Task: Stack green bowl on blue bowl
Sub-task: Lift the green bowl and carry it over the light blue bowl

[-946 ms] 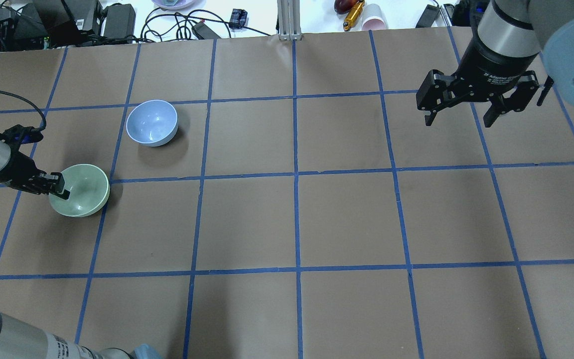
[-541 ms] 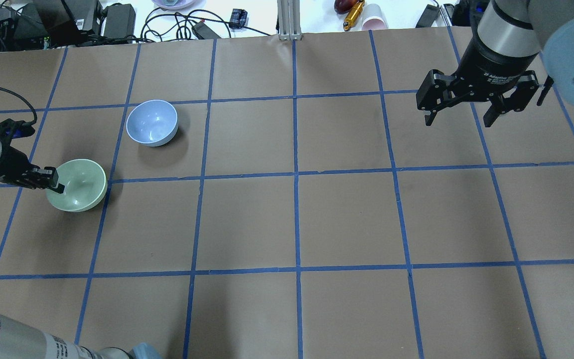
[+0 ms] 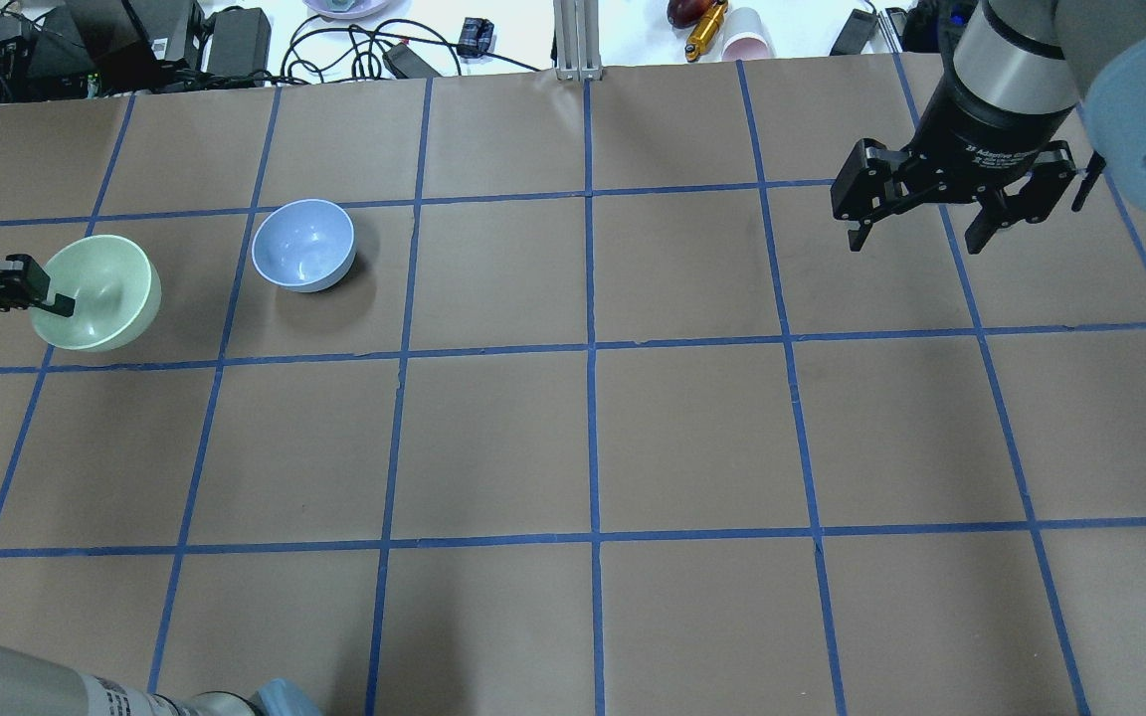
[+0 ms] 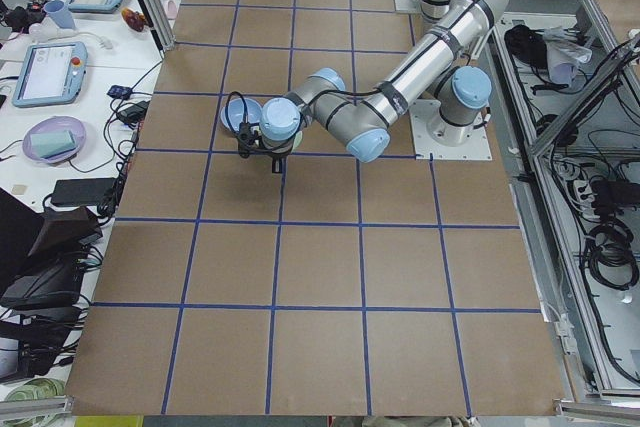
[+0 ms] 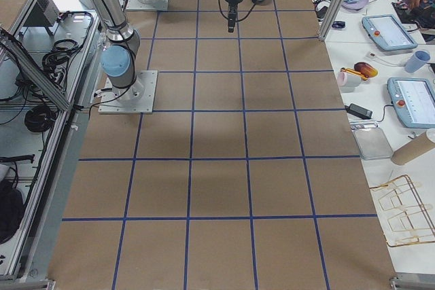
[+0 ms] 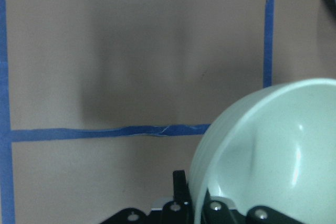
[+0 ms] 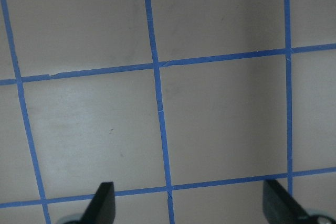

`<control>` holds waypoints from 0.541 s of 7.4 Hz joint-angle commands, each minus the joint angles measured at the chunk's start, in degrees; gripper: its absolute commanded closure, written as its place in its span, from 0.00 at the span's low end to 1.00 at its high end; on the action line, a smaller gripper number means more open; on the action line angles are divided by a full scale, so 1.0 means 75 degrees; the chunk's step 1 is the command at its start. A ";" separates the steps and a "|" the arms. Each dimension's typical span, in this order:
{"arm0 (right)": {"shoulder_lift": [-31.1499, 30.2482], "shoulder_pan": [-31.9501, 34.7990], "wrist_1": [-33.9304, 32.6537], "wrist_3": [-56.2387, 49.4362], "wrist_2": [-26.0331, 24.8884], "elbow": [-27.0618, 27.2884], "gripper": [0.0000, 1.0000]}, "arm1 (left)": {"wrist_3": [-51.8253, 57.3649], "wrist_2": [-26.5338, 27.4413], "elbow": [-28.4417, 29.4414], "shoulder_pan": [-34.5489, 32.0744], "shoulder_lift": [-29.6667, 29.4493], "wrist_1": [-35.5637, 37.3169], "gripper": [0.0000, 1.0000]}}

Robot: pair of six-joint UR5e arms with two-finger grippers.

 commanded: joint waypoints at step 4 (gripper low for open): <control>0.0000 0.0000 0.0000 0.0000 0.0000 -0.0002 0.00 | -0.2359 -0.0557 0.0542 -0.1569 -0.0429 -0.0153 1.00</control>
